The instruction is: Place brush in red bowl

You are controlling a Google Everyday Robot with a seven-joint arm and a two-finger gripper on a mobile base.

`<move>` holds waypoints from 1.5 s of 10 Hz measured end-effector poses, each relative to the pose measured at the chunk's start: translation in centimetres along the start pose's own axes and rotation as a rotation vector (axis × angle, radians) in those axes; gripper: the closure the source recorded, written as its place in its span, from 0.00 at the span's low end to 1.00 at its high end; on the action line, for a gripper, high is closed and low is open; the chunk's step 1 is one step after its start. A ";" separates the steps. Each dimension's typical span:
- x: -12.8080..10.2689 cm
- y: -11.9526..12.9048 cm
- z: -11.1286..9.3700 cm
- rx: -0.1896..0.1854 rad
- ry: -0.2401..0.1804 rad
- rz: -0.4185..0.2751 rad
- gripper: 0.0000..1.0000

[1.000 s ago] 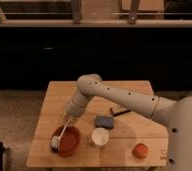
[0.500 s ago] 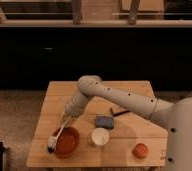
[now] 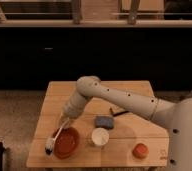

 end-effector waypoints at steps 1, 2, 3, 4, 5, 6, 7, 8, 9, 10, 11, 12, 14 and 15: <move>-0.3 -0.1 0.2 0.007 -0.008 -0.001 1.00; -0.5 -0.1 0.3 0.015 -0.013 0.002 1.00; -0.6 -0.1 0.5 0.023 -0.019 0.003 1.00; -0.7 0.0 0.7 0.032 -0.025 0.003 1.00; -0.8 0.0 0.9 0.041 -0.029 0.006 1.00; -0.8 0.4 0.9 0.050 -0.029 0.016 1.00; -0.7 0.8 0.8 0.061 -0.028 0.027 1.00; -0.6 1.3 0.7 0.072 -0.027 0.040 1.00; -0.6 1.6 0.7 0.078 -0.026 0.048 1.00; -0.5 1.8 0.7 0.084 -0.027 0.055 0.98; -0.3 2.2 0.8 0.089 -0.031 0.071 0.90; -0.2 2.5 0.8 0.092 -0.033 0.085 0.81; 0.2 3.1 1.0 0.097 -0.036 0.111 0.60; 0.4 3.3 1.1 0.100 -0.038 0.121 0.49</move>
